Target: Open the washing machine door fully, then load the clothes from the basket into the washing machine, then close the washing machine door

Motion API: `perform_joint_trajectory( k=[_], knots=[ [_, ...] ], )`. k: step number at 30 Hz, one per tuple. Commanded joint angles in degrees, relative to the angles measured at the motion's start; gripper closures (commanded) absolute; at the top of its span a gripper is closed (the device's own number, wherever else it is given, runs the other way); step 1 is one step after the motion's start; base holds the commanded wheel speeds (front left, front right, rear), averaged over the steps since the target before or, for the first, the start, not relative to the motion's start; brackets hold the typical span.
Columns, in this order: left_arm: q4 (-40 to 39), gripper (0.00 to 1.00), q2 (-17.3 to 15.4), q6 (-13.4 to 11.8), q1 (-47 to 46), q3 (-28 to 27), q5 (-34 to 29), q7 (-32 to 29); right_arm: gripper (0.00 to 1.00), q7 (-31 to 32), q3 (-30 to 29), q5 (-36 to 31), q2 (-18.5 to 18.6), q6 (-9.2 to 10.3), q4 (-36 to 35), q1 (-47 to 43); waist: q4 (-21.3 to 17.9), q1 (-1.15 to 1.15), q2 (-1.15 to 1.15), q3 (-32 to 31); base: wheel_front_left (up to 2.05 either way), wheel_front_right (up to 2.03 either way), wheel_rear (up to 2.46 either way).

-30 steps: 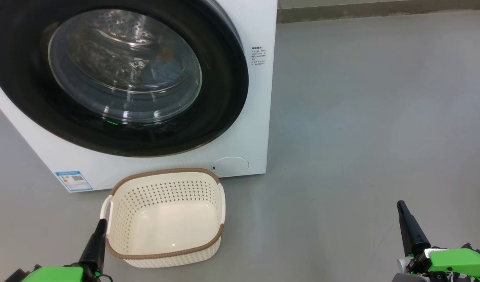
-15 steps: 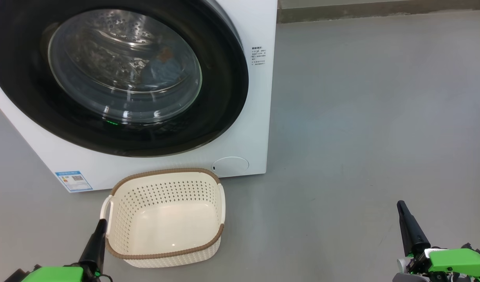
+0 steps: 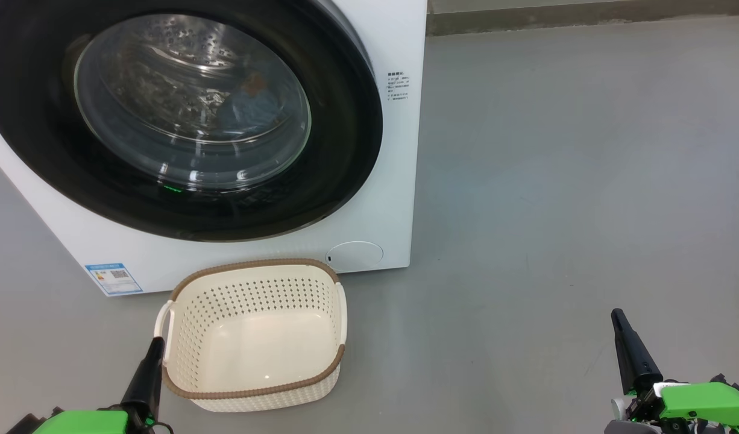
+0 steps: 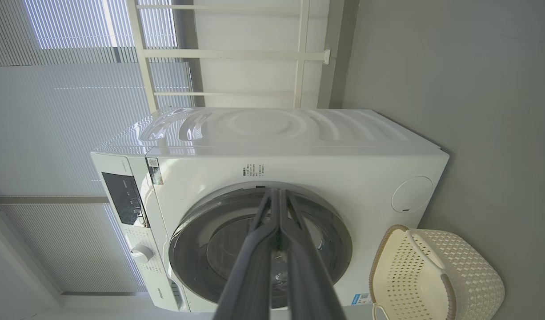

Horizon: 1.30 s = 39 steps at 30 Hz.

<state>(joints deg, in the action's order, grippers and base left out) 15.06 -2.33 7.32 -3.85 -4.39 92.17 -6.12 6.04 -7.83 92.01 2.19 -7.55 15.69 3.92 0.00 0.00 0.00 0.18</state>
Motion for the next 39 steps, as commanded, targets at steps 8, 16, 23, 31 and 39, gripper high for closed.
perform_joint_trajectory(
  k=[8, 16, 23, 31, 39],
  knots=[
    [-1.0, 1.00, -0.7, 0.2, -2.3, -2.0, 0.1, -0.3, 1.00, 0.4, 1.3, 0.2, 0.7, 0.06, -1.7, 2.3, 0.0, 0.00, 0.00, 0.0, 0.00, 0.00, 0.00],
    [-1.0, 1.00, -0.6, 0.2, -2.3, -2.0, 0.1, -0.3, 1.00, 0.4, 1.3, 0.2, 0.7, 0.06, -1.7, 2.3, 0.0, 0.00, 0.00, 0.0, 0.00, 0.00, 0.00],
    [-1.0, 1.00, -0.6, 0.2, -2.3, -2.1, 0.0, -0.3, 1.00, 0.4, 1.3, 0.2, 0.7, 0.06, -1.7, 2.3, 0.0, 0.00, 0.00, 0.0, 0.00, 0.00, 0.00],
    [-1.0, 1.00, -0.6, 0.2, -2.3, -2.1, 0.0, -0.3, 1.00, 0.4, 1.3, 0.2, 0.7, 0.06, -1.7, 2.3, 0.0, 0.00, 0.00, 0.0, 0.00, 0.00, 0.00],
    [-1.0, 1.00, -0.6, 0.2, -2.3, -2.1, 0.0, -0.3, 1.00, 0.4, 1.3, 0.2, 0.7, 0.06, -1.7, 2.3, 0.0, 0.00, 0.00, 0.0, 0.00, 0.00, 0.00]
  ],
)
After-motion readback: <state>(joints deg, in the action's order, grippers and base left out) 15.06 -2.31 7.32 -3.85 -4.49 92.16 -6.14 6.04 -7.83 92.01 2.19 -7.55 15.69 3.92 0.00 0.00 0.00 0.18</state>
